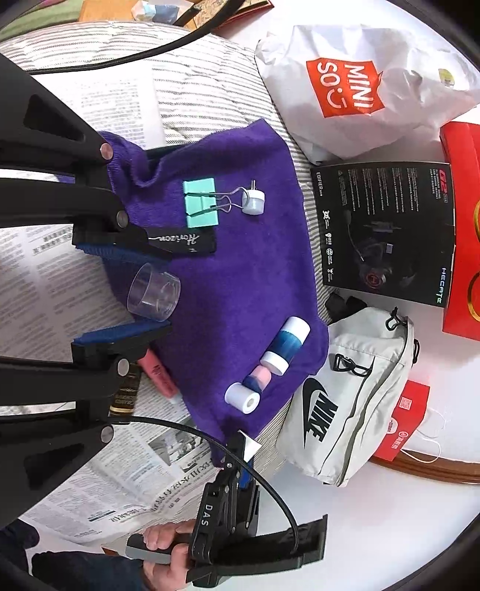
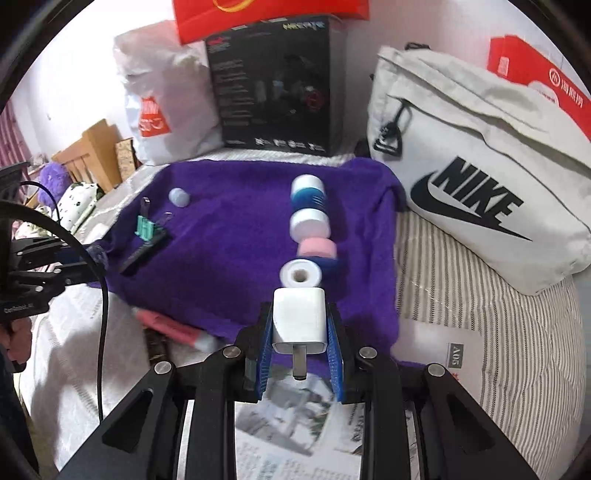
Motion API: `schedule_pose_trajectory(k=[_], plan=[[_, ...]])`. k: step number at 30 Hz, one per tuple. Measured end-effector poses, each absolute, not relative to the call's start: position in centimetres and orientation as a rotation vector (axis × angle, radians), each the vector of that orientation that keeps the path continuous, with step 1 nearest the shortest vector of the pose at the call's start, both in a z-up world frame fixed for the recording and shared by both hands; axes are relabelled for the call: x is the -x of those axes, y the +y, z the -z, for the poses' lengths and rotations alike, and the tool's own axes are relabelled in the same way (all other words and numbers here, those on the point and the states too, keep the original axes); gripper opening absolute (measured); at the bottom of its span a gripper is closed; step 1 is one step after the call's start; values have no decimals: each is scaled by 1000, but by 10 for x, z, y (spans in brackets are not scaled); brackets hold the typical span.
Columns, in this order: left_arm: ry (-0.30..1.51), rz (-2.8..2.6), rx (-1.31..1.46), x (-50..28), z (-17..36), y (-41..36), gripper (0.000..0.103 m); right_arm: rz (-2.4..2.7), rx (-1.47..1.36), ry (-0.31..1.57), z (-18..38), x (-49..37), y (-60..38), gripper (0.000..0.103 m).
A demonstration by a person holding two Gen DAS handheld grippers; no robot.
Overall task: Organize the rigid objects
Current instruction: 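Carry the charger onto the towel beside the tape roll while left carries the cup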
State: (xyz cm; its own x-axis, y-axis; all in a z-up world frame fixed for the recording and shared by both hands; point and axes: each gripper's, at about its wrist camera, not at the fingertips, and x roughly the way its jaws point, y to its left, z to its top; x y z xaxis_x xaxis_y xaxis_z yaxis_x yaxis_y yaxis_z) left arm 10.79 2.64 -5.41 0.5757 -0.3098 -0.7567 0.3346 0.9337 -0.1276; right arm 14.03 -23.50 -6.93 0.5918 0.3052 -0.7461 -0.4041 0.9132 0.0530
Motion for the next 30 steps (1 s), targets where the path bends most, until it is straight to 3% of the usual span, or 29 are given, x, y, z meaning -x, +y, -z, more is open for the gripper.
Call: schedule_pose_trajectory(k=[30], plan=[[969, 396, -35, -164, 88, 9, 29, -477, 173, 968, 100, -183, -225, 26]])
